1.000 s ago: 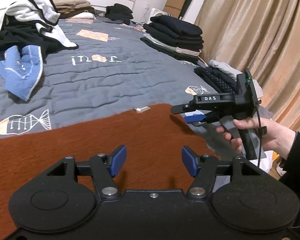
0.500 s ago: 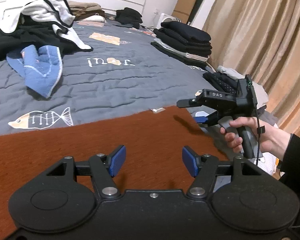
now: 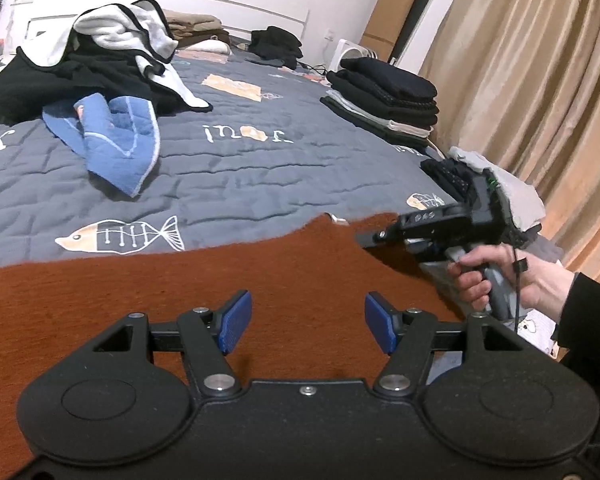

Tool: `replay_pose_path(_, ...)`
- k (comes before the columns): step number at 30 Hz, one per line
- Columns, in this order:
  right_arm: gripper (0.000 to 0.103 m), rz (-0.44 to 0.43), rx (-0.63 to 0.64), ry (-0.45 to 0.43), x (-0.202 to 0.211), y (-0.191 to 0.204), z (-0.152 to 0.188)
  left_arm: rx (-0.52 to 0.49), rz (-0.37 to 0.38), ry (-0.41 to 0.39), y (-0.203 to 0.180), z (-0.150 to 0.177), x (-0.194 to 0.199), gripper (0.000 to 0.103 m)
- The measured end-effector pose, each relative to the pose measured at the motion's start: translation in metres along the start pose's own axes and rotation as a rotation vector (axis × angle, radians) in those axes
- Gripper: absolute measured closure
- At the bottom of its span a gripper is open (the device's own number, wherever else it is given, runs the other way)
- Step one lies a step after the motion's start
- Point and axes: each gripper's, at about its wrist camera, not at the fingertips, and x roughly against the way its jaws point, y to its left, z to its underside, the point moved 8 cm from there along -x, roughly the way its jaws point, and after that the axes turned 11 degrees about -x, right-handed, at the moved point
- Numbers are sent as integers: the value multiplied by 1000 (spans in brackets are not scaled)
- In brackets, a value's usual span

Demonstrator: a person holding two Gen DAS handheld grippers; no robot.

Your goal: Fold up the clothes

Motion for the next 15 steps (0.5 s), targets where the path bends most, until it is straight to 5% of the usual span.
replay_pose_path(15, 94, 84, -30, -425, 68, 9, -85, 56, -74, -38, 37, 3, 26, 41)
